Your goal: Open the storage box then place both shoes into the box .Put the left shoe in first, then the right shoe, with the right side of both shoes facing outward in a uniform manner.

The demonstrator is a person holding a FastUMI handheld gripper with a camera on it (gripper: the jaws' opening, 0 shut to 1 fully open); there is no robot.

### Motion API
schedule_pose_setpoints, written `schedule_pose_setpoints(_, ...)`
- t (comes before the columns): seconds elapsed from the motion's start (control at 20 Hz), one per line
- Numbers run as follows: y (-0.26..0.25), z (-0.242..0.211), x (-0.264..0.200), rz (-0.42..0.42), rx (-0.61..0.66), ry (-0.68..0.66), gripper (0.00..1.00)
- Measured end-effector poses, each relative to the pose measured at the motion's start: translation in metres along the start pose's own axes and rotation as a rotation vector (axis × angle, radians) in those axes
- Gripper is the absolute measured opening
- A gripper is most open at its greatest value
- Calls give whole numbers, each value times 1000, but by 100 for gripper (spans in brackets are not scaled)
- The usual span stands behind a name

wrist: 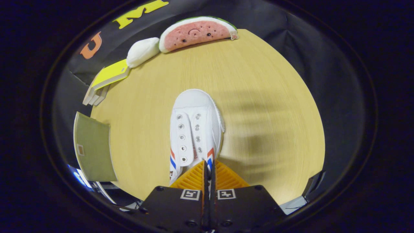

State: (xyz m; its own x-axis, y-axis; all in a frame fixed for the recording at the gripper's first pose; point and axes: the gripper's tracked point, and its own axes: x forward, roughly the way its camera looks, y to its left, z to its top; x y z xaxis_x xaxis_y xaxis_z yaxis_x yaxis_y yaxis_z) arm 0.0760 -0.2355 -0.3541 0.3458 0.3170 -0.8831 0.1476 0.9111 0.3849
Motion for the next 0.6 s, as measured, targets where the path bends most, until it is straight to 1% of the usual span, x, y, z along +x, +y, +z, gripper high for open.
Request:
schedule_pose_setpoints(0.1, 9, -3, -10, 27, 23, -16, 6)
schedule_pose_setpoints(0.3, 32, -14, -29, 45, 4, -37, 6)
schedule_pose_setpoints(0.5, 77, -33, -48, 130, 52, -40, 5)
schedule_pose_setpoints(0.6, 96, -37, -51, 148, 83, -61, 5)
